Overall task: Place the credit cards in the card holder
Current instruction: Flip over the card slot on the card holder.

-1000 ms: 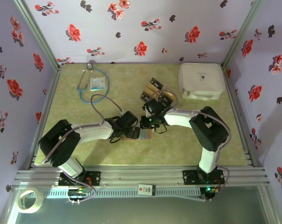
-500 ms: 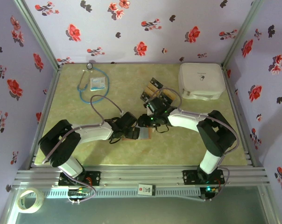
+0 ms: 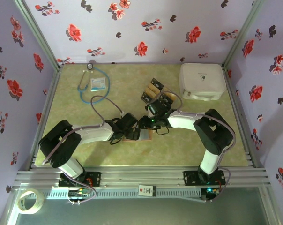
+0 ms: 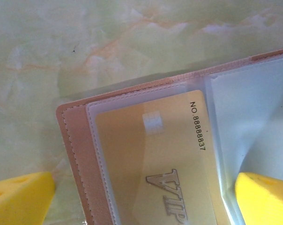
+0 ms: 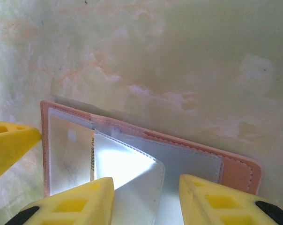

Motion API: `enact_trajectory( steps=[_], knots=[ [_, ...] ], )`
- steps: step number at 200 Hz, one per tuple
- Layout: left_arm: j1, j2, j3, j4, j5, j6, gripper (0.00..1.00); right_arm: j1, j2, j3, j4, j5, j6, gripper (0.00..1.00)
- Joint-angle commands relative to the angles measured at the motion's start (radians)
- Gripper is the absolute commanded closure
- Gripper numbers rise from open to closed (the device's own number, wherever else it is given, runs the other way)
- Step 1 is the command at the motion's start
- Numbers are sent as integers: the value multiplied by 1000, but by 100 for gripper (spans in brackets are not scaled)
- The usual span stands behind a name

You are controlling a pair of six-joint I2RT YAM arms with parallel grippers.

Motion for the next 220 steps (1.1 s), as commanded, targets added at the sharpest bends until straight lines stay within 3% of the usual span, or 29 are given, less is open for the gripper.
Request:
enact_trajectory(
  steps=[1,65,121,168,220],
  knots=[
    [-6,-1,-20,-15,-2,-10,0,1,14,-1,29,-64,27,60],
    [8,-95,0,-51,-22,3,0,16,-14,8,37,-93,55,61],
    [102,-342,-55,-103,-60,-47,0,73,-39,53,-11,-67,66,55],
    [212,-509,-121,-168,-57,-98,0,125,46,146,-26,-47,79,48],
    [252,-538,-148,-200,-36,-97,0,146,151,221,-26,-35,93,48]
  ],
)
